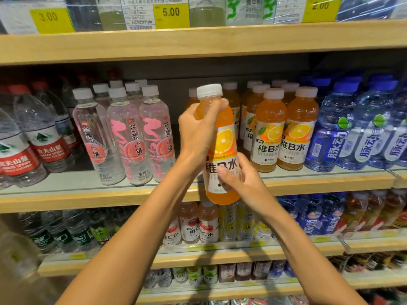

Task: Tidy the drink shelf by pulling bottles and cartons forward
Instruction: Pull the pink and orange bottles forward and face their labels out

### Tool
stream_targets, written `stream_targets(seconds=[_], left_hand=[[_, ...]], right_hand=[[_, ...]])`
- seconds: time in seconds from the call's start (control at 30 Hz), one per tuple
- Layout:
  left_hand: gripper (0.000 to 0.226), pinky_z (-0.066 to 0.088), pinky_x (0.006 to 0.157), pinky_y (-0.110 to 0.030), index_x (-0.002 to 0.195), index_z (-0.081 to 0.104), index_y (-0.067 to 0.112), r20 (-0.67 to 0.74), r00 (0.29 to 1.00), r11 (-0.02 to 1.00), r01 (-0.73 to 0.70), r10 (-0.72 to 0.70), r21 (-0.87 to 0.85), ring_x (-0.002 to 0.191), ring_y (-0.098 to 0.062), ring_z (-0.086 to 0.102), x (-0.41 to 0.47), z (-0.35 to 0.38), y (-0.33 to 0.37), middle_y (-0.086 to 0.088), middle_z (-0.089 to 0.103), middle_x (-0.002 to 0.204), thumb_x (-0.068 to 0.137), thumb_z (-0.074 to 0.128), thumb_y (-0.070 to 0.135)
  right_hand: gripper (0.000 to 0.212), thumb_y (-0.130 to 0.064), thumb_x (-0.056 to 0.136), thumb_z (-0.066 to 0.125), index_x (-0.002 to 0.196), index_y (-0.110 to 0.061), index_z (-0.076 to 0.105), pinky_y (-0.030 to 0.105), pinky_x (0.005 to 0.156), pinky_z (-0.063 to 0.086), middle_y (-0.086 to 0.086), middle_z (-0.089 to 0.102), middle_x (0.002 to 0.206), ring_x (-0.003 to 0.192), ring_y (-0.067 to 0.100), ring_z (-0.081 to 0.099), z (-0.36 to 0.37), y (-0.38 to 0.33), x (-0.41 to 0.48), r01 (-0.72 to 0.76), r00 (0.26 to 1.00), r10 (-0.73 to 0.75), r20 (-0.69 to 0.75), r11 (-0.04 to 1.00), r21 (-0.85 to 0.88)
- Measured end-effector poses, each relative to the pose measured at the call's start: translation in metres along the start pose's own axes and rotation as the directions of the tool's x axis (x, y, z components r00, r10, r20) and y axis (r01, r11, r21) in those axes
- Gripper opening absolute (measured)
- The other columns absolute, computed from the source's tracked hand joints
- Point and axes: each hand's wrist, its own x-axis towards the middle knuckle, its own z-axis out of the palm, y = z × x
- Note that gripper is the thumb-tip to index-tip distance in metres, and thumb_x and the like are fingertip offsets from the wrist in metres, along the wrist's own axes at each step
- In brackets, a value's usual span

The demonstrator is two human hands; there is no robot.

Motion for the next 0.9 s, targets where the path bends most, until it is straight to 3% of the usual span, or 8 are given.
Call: stream_targets(seconds=[0.13, 0.3, 0.4, 0.5, 0.6, 0.67, 0.73, 0.9], left_hand=[[0.037, 0.055, 0.071, -0.038, 0.096, 0.063, 0.005, 0.205, 0.969, 0.982, 0.161, -0.138, -0.101, 0.077, -0.027, 0.066, 0.006, -0.009, 0.005, -0.015, 0.068, 0.088, 0.075, 0.066, 0.035], [0.038, 0.058, 0.075, -0.038, 0.105, 0.060, 0.011, 0.417, 0.897, 0.977, 0.198, -0.149, -0.078, 0.084, -0.027, 0.070, 0.008, -0.015, -0.001, -0.012, 0.071, 0.096, 0.078, 0.060, 0.037], [0.029, 0.057, 0.081, -0.033, 0.105, 0.062, 0.020, 0.377, 0.922, 0.996, 0.088, -0.086, 0.013, 0.094, -0.016, 0.069, 0.006, -0.021, -0.009, -0.001, 0.071, 0.100, 0.086, 0.055, 0.041], [0.027, 0.049, 0.082, -0.020, 0.107, 0.062, 0.016, 0.315, 0.938, 0.943, -0.228, 0.145, 0.243, 0.093, -0.003, 0.064, -0.010, -0.040, -0.031, 0.007, 0.066, 0.099, 0.094, 0.047, 0.036], [0.027, 0.048, 0.079, -0.023, 0.107, 0.062, 0.005, 0.394, 0.847, 0.670, -0.525, 0.356, 0.525, 0.092, -0.010, 0.061, -0.032, -0.073, -0.069, -0.002, 0.065, 0.100, 0.097, 0.049, 0.026], [0.028, 0.049, 0.078, -0.029, 0.104, 0.064, -0.001, 0.562, 0.702, 0.344, -0.708, 0.438, 0.616, 0.092, -0.021, 0.063, -0.037, -0.093, -0.090, -0.011, 0.066, 0.100, 0.095, 0.049, 0.021], [0.027, 0.052, 0.074, -0.032, 0.101, 0.067, -0.004, 0.731, 0.538, 0.068, -0.822, 0.420, 0.566, 0.088, -0.028, 0.065, -0.034, -0.107, -0.108, -0.016, 0.067, 0.099, 0.092, 0.050, 0.016], [0.030, 0.055, 0.082, -0.038, 0.111, 0.064, -0.004, 0.900, 0.341, -0.148, -0.909, 0.271, 0.390, 0.094, -0.031, 0.065, -0.020, -0.127, -0.137, -0.019, 0.066, 0.108, 0.090, 0.053, 0.013]], right_hand=[[0.092, -0.062, 0.049, 0.083, 0.124, -0.022, 0.050, 0.027, 0.087, 0.053, -0.003, 0.069, 0.116, 0.111, 0.016, 0.064, -0.007, -0.007, 0.001, -0.127, 0.978, 0.105, 0.178, 0.985, 0.115], [0.063, -0.025, 0.062, 0.080, 0.117, -0.011, 0.053, 0.021, 0.074, 0.054, 0.001, 0.072, 0.102, 0.093, 0.011, 0.069, 0.004, 0.000, 0.005, -0.040, 0.999, 0.041, 0.020, 0.997, -0.060], [0.065, -0.024, 0.062, 0.077, 0.119, -0.008, 0.050, 0.019, 0.075, 0.053, 0.002, 0.069, 0.105, 0.092, 0.008, 0.068, 0.005, 0.008, 0.008, 0.003, 0.999, -0.008, -0.051, 0.995, -0.104], [0.064, -0.024, 0.063, 0.076, 0.119, -0.015, 0.047, 0.015, 0.077, 0.052, -0.002, 0.067, 0.108, 0.095, 0.001, 0.066, -0.006, 0.012, 0.015, 0.026, 0.995, -0.038, -0.093, 0.991, -0.128], [0.068, -0.022, 0.067, 0.084, 0.122, -0.015, 0.045, 0.010, 0.077, 0.048, -0.004, 0.065, 0.110, 0.095, -0.006, 0.064, -0.020, 0.016, 0.027, 0.063, 0.991, -0.082, -0.102, 0.982, -0.177], [0.072, -0.026, 0.066, 0.080, 0.126, -0.014, 0.042, 0.010, 0.079, 0.048, -0.004, 0.063, 0.113, 0.097, -0.007, 0.063, -0.025, 0.020, 0.036, 0.063, 0.991, -0.084, -0.103, 0.978, -0.197], [0.075, -0.029, 0.066, 0.080, 0.127, -0.016, 0.040, 0.010, 0.082, 0.048, -0.007, 0.061, 0.116, 0.099, -0.007, 0.061, -0.025, 0.026, 0.044, 0.050, 0.993, -0.073, -0.097, 0.975, -0.218], [0.075, -0.032, 0.067, 0.080, 0.128, -0.021, 0.039, 0.008, 0.085, 0.044, -0.011, 0.058, 0.117, 0.103, -0.011, 0.057, -0.018, 0.042, 0.066, 0.042, 0.995, -0.066, -0.080, 0.963, -0.267]])
